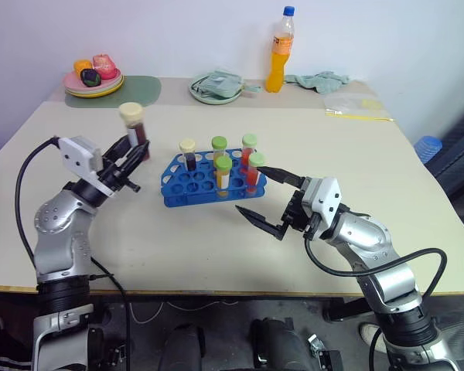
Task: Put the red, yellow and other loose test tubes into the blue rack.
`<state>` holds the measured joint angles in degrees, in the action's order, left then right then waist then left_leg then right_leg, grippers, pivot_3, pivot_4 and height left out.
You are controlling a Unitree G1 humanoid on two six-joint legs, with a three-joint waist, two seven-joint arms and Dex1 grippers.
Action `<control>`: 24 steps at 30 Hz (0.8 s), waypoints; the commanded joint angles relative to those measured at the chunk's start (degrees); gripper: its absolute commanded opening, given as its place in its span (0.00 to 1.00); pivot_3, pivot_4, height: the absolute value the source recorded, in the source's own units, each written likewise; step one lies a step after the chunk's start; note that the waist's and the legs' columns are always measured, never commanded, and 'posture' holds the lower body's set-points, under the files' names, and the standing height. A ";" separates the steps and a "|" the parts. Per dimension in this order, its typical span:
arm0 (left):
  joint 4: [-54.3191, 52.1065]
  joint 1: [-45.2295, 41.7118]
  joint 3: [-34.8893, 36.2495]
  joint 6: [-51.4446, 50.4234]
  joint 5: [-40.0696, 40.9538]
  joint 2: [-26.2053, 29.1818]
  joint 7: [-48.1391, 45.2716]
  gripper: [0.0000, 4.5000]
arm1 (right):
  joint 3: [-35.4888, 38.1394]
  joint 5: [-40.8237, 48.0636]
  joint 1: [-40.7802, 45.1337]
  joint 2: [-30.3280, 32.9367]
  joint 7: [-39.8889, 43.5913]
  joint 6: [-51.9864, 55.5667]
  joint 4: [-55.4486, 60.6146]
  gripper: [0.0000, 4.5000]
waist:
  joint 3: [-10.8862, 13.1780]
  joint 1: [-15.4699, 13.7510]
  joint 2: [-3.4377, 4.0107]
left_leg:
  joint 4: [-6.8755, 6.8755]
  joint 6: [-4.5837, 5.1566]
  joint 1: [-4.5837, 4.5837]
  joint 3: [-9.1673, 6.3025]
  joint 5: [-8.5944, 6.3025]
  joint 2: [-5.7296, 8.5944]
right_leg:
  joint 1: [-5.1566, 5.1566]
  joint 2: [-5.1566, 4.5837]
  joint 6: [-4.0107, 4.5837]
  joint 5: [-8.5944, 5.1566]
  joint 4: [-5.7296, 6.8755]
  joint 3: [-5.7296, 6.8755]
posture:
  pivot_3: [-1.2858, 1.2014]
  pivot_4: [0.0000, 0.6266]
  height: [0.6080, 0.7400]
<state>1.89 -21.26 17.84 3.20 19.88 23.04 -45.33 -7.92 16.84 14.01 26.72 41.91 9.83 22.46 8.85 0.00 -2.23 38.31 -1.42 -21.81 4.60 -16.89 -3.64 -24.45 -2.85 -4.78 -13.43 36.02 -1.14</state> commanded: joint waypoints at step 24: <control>17.04 0.10 -16.24 25.67 -15.90 -5.54 9.36 0.17 | 5.69 1.55 -4.40 4.92 -0.92 3.23 7.19 1.00 | 0.00 -0.53 0.00 | -0.07 0.11 0.11 -0.03 -0.06 -0.07 | 0.03 0.15 -0.03 0.01 -0.03 -0.02 | 0.52 0.24 1.00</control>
<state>19.66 -20.88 1.17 28.15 3.85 16.53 -36.60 -3.66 18.34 9.51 31.14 41.33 13.79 27.50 8.85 -0.53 -2.23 38.24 -1.31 -21.70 4.58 -16.95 -3.71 -24.42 -2.70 -4.81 -13.43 36.00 -1.16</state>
